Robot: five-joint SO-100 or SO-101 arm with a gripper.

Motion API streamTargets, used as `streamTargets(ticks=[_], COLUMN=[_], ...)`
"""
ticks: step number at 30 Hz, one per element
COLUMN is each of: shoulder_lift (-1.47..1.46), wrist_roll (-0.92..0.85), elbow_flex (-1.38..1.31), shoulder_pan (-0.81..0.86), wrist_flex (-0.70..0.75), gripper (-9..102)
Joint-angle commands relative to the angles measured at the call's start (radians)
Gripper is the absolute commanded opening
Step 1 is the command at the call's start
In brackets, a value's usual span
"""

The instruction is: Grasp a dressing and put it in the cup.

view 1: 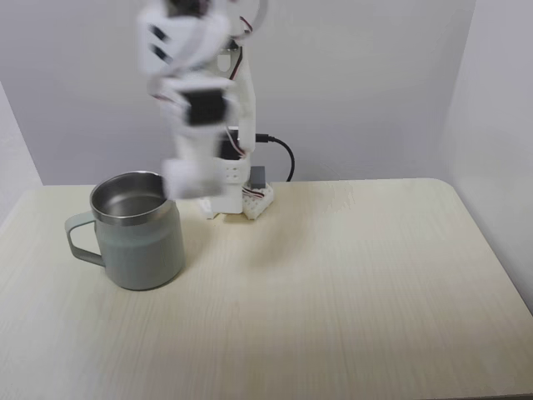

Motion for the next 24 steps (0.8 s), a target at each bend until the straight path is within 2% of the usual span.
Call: streamTargets(ticks=[1,13,15,20,24], shoulder_lift=[-0.061,-0.199,-0.219,-0.222,-0.222], wrist_roll=[-0.075,-0.431,-0.446,-0.454,-0.456], elbow_flex=[0.009,-0.232,-0.288,-0.38,-0.388], shoulder_pan=[0.143,0.517,0.558,0.595,0.595], wrist_flex=[0.038,-0.012,-0.063,-0.147,-0.147], gripper=[0,0,2,16,18])
